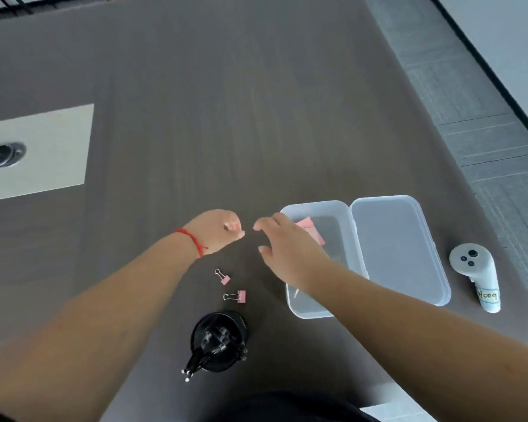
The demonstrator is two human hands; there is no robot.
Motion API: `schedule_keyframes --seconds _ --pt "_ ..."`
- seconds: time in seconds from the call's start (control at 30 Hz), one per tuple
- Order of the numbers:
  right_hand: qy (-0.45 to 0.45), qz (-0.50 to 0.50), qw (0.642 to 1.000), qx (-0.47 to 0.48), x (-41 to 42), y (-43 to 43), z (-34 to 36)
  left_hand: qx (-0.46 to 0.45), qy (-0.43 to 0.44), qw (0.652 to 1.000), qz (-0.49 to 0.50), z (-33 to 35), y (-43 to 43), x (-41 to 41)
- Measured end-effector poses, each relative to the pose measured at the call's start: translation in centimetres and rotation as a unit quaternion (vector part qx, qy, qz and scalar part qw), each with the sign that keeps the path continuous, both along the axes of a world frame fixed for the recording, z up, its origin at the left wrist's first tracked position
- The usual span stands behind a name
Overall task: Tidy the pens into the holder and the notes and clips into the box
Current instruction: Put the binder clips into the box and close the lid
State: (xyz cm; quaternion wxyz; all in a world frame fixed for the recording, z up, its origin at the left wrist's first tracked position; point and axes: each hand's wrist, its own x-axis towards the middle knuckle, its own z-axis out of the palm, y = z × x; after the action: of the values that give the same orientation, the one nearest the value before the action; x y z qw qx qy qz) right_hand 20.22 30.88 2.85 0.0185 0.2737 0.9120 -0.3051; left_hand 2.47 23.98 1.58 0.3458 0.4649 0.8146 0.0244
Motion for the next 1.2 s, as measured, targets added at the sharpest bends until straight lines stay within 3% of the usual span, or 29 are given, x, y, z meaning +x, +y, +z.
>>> schedule_keyframes --seconds 0.07,0.13,0.23,0.37,0.53,0.67,0.73,0.87,0.93,1.03,1.1,1.2 --pt "-0.043 0.063 0.996 -0.057 -1.9 -2.3 -1.2 -0.099 0.021 0.994 -0.041 -2.9 -2.9 -1.3" --pt "-0.138 0.126 0.980 -0.068 -3.1 -4.2 -3.5 -0.135 0.021 0.989 -0.050 -5.7 -5.8 -1.3" --pt "-0.206 0.163 0.963 -0.055 -3.5 -6.0 -6.9 -0.090 0.028 0.995 -0.040 -9.0 -8.4 -0.7" --pt "-0.229 0.170 0.958 -0.010 -4.1 -7.0 -9.0 -0.008 0.049 0.998 -0.037 -11.1 -9.4 0.1" --pt "-0.268 0.161 0.950 0.001 -5.0 -8.0 -9.7 -0.003 0.083 0.995 -0.052 -11.9 -10.0 0.1" --pt "-0.223 0.117 0.968 -0.003 -5.0 -6.5 -6.9 -0.044 0.065 0.996 -0.037 -10.4 -9.4 -0.4" --pt "-0.174 0.073 0.982 -0.003 -4.6 -4.7 -4.6 -0.033 0.029 0.999 0.016 -8.8 -8.3 -0.8" --pt "-0.052 -0.113 0.992 0.014 -1.6 1.4 -0.7 0.141 -0.050 0.985 0.090 -3.2 -2.8 0.5" --pt "-0.019 -0.214 0.977 0.001 1.0 4.6 0.1 0.192 -0.075 0.977 0.047 -0.4 0.7 2.8" --pt "-0.052 -0.294 0.954 -0.017 4.8 7.1 -0.5 0.175 -0.061 0.980 -0.066 1.2 4.8 7.2" --pt "-0.129 -0.279 0.952 0.003 6.7 6.8 -1.5 0.118 -0.004 0.980 -0.157 0.7 6.2 9.8" --pt "-0.243 -0.154 0.948 0.138 8.3 4.3 -3.6 0.031 0.110 0.950 -0.292 -0.9 6.7 12.7"
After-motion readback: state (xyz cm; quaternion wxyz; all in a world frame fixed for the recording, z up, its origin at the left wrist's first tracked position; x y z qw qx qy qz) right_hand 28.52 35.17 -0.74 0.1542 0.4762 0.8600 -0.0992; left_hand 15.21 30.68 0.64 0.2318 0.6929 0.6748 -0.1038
